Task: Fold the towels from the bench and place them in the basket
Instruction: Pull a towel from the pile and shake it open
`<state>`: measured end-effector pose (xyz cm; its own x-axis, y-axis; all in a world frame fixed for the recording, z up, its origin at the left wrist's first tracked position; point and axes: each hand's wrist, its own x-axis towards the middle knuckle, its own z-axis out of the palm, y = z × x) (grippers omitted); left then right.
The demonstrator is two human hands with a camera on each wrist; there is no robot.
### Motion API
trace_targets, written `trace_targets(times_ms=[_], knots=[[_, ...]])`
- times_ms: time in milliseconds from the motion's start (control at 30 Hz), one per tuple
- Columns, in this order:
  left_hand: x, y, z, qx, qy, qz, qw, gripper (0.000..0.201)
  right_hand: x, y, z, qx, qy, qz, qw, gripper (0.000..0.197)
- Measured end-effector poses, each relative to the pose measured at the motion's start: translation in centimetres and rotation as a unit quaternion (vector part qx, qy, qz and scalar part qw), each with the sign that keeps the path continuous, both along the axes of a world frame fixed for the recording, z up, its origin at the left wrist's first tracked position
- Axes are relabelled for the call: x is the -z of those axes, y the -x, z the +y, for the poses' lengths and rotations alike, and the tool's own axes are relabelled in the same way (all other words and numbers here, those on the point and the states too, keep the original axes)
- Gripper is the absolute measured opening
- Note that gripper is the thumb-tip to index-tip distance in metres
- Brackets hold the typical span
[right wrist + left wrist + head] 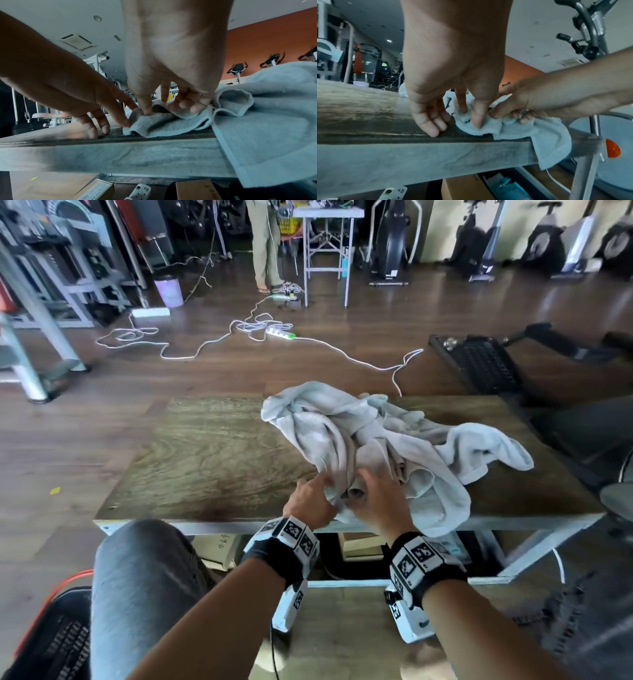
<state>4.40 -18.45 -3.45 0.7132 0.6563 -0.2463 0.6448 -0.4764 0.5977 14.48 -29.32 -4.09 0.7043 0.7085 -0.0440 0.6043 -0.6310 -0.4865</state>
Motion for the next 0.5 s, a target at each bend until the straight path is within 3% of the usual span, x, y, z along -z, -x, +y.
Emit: trace_targets(times_ms=[133, 233, 500], knots=[[0.6, -0.3, 0.4, -0.002, -0.056, 0.054, 0.997, 0.053, 0.3, 0.9, 0.3, 0.003, 0.049, -0.007, 0.999, 0.042], [1.0, -0.4, 0.6, -0.012, -0.094, 0.051, 0.994, 0.035, 0.7, 1.1, -0.1, -0.004, 0.073, 0.008, 0.997, 0.041], [-0.2, 0.0, 1.5, -0.006, -0.046, -0.117, 0.992, 0.019, -0.8, 1.4, 0.0, -0.032, 0.116, 0.025, 0.992, 0.066]])
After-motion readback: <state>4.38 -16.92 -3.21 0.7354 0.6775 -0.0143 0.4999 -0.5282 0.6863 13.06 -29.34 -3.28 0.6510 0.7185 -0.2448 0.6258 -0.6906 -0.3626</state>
